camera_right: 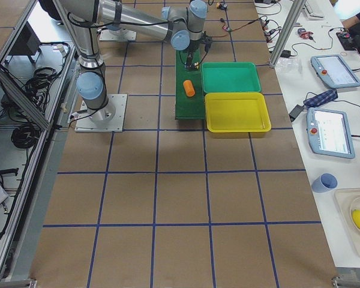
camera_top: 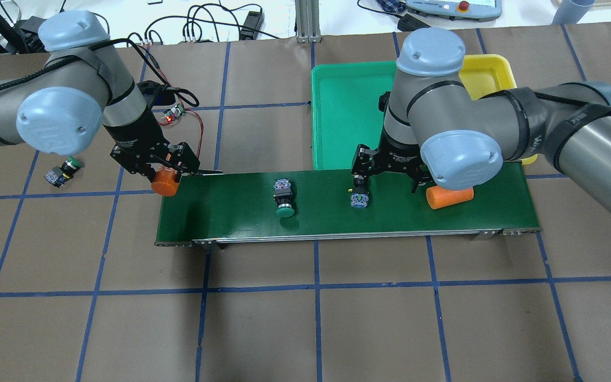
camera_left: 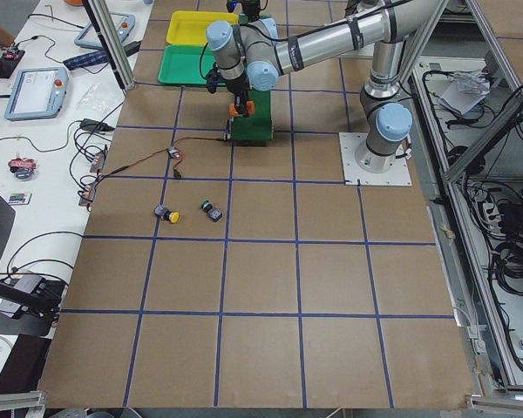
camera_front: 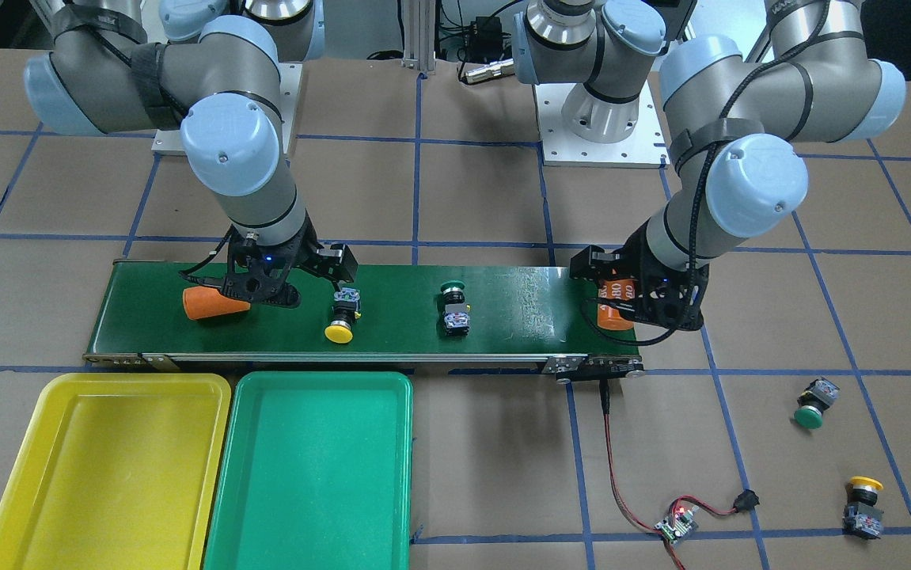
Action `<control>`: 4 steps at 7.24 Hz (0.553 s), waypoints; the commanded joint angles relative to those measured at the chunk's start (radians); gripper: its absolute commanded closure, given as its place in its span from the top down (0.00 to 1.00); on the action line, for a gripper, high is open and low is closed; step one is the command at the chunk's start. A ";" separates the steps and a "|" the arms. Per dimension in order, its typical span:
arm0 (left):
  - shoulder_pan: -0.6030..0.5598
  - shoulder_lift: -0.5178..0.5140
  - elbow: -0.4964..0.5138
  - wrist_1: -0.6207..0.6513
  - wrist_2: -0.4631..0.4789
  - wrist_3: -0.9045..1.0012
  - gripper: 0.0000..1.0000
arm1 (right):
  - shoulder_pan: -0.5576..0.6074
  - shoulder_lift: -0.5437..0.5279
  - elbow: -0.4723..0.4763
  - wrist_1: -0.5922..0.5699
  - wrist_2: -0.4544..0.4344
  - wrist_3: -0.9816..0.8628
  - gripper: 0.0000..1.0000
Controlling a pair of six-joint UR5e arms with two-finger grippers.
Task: Sort buttons by color to trays
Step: 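Lift the yellow-cap button with the right gripper while the left releases the cylinder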
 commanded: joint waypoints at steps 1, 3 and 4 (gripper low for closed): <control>-0.027 0.031 -0.075 0.068 -0.001 0.552 0.00 | 0.013 0.046 0.003 -0.012 0.006 0.011 1.00; -0.042 0.027 -0.219 0.313 -0.002 0.852 0.00 | 0.013 0.063 0.002 -0.016 0.008 0.000 1.00; -0.049 0.030 -0.260 0.402 -0.040 0.980 0.00 | 0.013 0.080 0.002 -0.016 0.008 0.000 0.99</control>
